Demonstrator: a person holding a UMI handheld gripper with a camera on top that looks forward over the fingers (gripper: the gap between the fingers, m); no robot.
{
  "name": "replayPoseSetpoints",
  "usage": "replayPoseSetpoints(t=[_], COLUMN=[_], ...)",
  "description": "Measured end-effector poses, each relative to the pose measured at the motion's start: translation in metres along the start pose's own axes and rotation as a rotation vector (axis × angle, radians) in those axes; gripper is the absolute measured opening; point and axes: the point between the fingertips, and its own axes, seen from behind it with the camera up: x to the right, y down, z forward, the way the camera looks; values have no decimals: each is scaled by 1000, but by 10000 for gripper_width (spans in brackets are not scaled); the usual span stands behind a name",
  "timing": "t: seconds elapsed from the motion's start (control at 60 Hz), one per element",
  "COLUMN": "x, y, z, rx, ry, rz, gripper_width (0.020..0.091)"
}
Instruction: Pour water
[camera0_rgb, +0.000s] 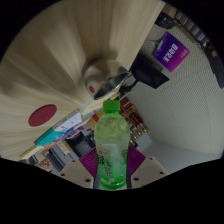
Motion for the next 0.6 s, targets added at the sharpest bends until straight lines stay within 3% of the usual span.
replayPoseSetpoints(t=[0.2, 0.35, 0.367, 0.417, 0.45, 0.5, 0.567, 0.6], x=[-3, -12, -1, -16, -31, -32, -65, -65], y=[0, 37, 46, 52, 43, 36, 13, 12], z=[1, -2, -25, 3, -28, -2, -26, 3], rx=[30, -38, -35, -17, -14, 51, 45, 41], ry=[13, 63, 93, 0, 51, -45, -13, -58], rz=[197, 1192, 1311, 1657, 1892, 2136, 2417, 2469], gripper_width=[369, 366, 368, 372, 371, 370, 371, 371])
